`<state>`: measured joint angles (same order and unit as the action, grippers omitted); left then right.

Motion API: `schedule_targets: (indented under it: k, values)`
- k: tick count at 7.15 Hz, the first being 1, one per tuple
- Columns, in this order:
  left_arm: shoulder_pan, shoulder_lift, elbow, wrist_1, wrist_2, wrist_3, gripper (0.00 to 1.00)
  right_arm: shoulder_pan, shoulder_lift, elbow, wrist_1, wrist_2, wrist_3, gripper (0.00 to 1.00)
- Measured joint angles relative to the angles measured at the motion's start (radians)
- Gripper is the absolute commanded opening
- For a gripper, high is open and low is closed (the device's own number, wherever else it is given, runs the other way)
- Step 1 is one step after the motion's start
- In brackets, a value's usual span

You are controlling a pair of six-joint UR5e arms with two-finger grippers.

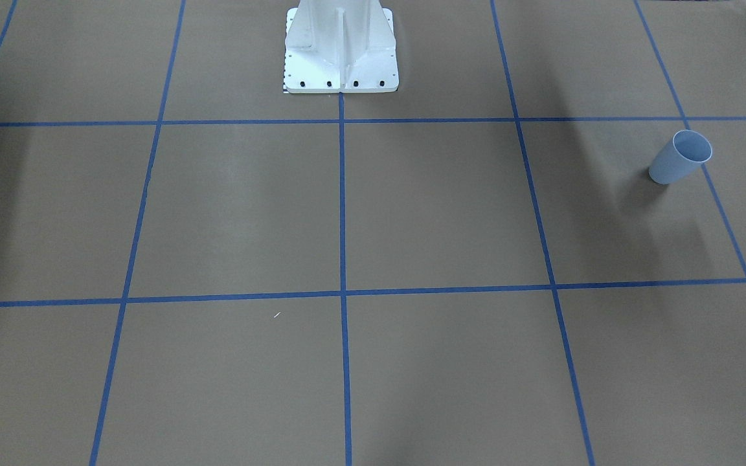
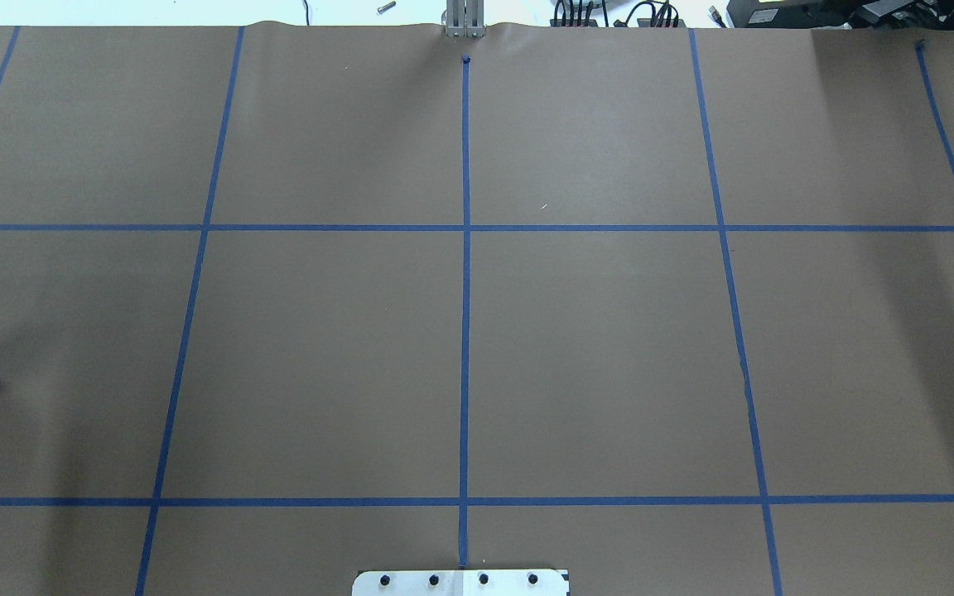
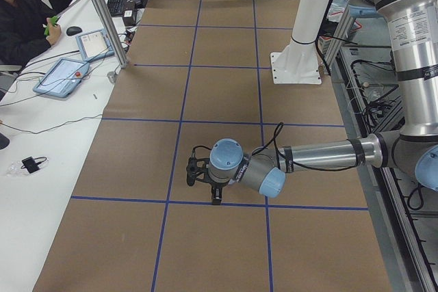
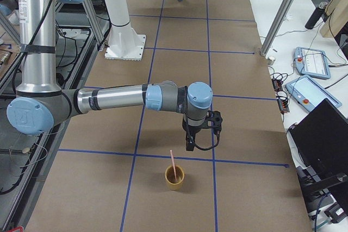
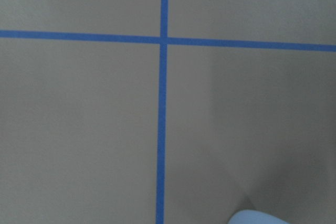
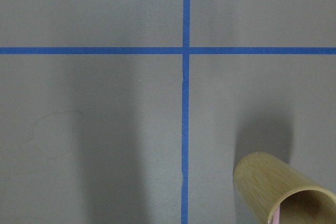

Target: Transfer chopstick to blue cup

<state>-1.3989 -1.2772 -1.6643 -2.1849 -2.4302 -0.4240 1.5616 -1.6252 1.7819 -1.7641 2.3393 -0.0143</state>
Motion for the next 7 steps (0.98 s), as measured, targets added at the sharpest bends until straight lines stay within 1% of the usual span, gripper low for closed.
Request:
schedule_targets:
  k: [2,5,7]
  values:
    - [0.062,0.027,-0.006,-0.041,-0.019,-0.018,0.98,0.000,0.000,0.007,0.000,0.000,0.001,1.00]
    - [0.089,0.031,-0.017,-0.050,-0.075,-0.020,0.98,0.000,-0.001,0.007,0.000,0.000,0.002,1.00]
    - [0.114,0.030,-0.016,-0.050,-0.079,-0.020,0.98,0.000,-0.001,0.005,-0.001,0.000,0.002,1.00]
